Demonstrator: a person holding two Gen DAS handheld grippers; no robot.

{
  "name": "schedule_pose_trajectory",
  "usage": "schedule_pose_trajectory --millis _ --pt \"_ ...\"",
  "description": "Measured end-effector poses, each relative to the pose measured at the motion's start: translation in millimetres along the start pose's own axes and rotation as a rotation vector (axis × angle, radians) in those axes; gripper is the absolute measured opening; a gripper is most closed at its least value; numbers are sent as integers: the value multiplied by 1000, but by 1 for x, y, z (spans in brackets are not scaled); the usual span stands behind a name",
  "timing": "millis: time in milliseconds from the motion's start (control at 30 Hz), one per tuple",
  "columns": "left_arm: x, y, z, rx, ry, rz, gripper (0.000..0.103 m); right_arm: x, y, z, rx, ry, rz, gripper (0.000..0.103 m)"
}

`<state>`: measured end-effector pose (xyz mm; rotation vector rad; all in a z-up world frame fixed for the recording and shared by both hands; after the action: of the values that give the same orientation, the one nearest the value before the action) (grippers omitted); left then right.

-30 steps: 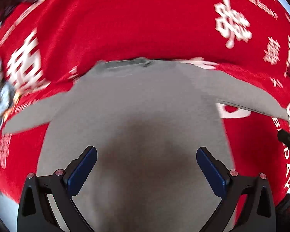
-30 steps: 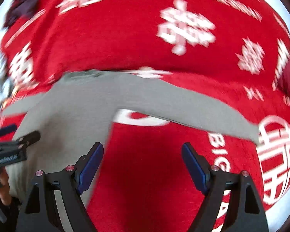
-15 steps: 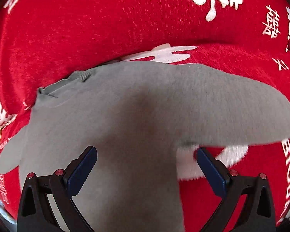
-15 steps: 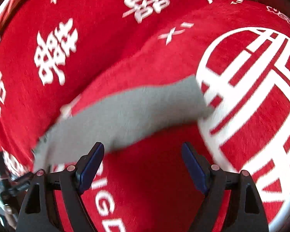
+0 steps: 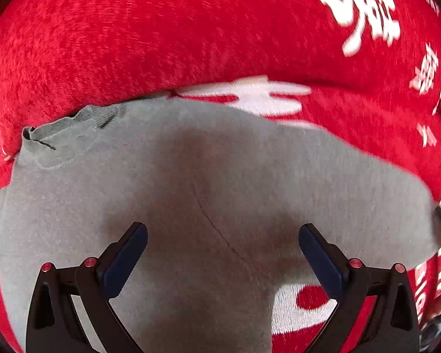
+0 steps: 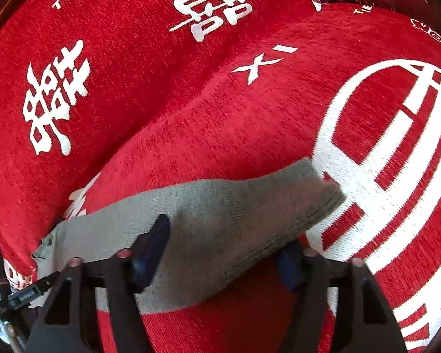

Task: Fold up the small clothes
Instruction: 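Grasp a grey sleeve with the right gripper and lift it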

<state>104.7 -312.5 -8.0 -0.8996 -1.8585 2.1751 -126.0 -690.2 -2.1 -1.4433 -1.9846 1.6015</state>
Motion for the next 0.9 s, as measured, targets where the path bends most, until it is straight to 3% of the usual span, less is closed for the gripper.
schedule_pose_trajectory --millis 67,133,267,333,367,467,700,900 --pt "-3 7 -7 -19 -32 -17 103 -2 3 -3 26 -15 -5 46" --pt "-2 25 -7 -69 -13 -75 103 -4 6 -4 37 -15 -11 46" --pt "1 24 -2 -80 0 -25 103 -12 12 -8 71 -50 -25 47" --pt "0 25 -2 -76 -2 -31 103 -14 12 -14 86 -82 -26 32" --pt "0 24 -3 -73 -1 -32 103 -14 10 -18 78 -92 -26 7" --pt "0 24 -3 -65 2 -29 103 -14 -9 -33 70 -128 23 6" --pt "0 8 -15 -27 -5 -28 103 -8 -53 -120 114 -370 147 6" --pt "6 -22 -55 13 -40 34 103 8 -74 -200 93 -513 194 6"
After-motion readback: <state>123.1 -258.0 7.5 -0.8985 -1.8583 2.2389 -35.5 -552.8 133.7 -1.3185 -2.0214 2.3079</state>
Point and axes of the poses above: each gripper's, at about its wrist camera, not at the fingertips, and y roughly the way its jaws point, z to its right, x to its underside, the point moved 1 cm from there along y, roughly the way its jaws point, and after that the axes turned 3 degrees about -z, right-handed, at the moved point
